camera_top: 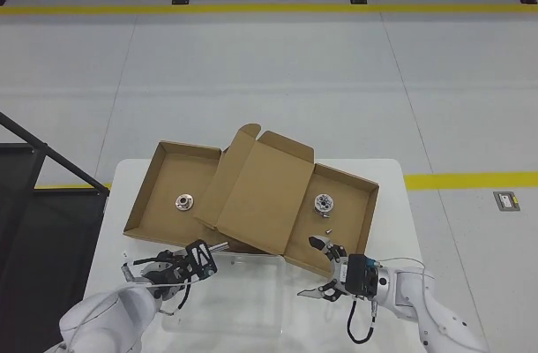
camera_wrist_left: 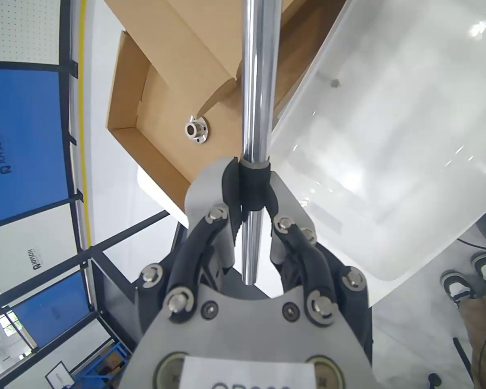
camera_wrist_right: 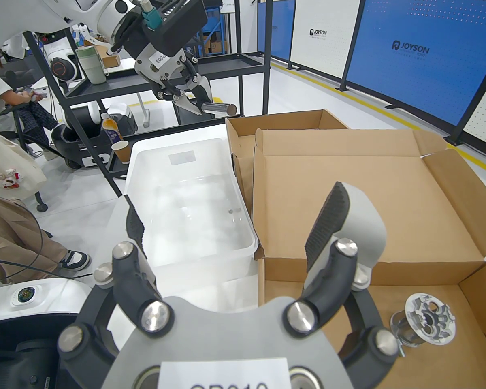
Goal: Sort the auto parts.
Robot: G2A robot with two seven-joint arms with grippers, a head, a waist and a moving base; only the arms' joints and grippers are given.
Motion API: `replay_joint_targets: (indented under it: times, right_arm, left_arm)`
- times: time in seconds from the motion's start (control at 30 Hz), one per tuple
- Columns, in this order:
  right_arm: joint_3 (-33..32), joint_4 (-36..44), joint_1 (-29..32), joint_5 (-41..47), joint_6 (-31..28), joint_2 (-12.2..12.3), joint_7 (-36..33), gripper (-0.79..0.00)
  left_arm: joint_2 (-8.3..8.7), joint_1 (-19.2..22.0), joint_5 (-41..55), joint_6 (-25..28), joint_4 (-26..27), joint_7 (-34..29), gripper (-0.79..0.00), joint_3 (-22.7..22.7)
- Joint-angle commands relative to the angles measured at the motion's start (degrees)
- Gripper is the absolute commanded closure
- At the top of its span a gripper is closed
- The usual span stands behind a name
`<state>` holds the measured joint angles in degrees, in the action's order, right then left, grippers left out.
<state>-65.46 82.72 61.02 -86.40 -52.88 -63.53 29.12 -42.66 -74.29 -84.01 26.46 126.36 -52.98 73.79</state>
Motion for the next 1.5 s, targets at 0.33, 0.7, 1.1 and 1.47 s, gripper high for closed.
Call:
replay_joint_targets:
  times: [0.33, 0.7, 1.1, 1.47]
  right_arm:
    - [0.0, 0.0, 0.0, 0.0, 0.0, 0.0, 0.0, -0.785]
    - [0.0, 0.0, 0.0, 0.0, 0.0, 0.0, 0.0, -0.785]
    - [0.0, 0.0, 0.0, 0.0, 0.0, 0.0, 0.0, -0.785]
    - [0.0, 0.0, 0.0, 0.0, 0.0, 0.0, 0.0, -0.785]
  left_arm:
    - [-4.59, 19.2, 10.9, -16.8, -17.0, -10.0, 0.000, -6.8]
    - [-11.77, 42.8, 17.4, -26.0, -43.3, -12.3, 0.000, -20.3]
    - [-21.28, 55.7, 25.5, -30.4, -67.0, -9.5, 0.000, -30.2]
    - [-27.88, 60.6, 30.0, -31.2, -82.7, -4.3, 0.000, -32.2]
